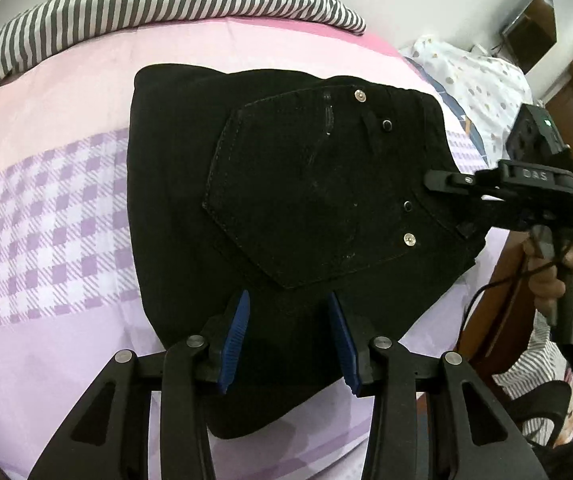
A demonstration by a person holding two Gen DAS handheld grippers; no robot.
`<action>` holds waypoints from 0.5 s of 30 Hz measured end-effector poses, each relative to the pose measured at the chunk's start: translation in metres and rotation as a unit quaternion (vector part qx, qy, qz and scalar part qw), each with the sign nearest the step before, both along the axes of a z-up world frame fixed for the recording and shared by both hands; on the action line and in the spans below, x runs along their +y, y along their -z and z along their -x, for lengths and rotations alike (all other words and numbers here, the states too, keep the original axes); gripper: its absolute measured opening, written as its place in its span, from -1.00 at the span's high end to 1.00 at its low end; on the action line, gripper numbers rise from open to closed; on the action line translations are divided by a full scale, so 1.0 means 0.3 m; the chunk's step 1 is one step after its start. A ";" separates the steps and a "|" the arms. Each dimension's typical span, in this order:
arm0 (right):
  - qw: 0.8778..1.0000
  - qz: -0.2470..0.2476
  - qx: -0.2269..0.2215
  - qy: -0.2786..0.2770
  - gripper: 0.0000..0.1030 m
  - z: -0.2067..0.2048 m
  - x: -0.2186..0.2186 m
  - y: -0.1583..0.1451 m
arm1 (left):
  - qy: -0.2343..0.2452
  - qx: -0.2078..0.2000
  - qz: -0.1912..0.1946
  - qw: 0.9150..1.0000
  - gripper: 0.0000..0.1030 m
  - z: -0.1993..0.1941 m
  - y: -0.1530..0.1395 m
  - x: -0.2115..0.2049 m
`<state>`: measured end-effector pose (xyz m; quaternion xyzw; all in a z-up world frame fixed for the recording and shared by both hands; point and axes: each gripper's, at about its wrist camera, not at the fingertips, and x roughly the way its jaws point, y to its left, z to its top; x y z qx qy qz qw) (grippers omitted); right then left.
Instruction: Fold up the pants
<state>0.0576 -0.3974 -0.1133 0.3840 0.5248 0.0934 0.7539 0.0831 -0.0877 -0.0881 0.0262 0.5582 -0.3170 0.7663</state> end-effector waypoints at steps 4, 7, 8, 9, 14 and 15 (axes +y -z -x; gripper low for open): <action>1.000 -0.011 -0.008 0.005 0.17 0.059 0.008 -0.029 | 0.000 0.002 0.003 1.000 0.17 0.006 -0.002 0.007; 1.000 0.002 -0.025 0.014 0.41 0.119 -0.006 -0.054 | 0.002 0.003 0.004 1.000 0.17 0.016 0.000 0.022; 0.999 0.009 -0.033 0.016 0.56 0.135 -0.005 -0.064 | 0.002 0.004 0.005 1.000 0.17 0.030 -0.001 0.035; 0.999 0.015 -0.039 0.018 0.58 0.147 -0.005 -0.071 | 0.003 0.004 0.005 1.000 0.17 0.034 0.000 0.041; 0.998 0.057 -0.032 0.017 0.69 0.178 0.017 -0.081 | 0.005 0.004 -0.010 1.000 0.17 0.058 0.000 0.054; 0.997 0.069 -0.025 0.015 0.69 0.180 0.023 -0.073 | 0.006 0.003 -0.010 1.000 0.17 0.066 0.002 0.056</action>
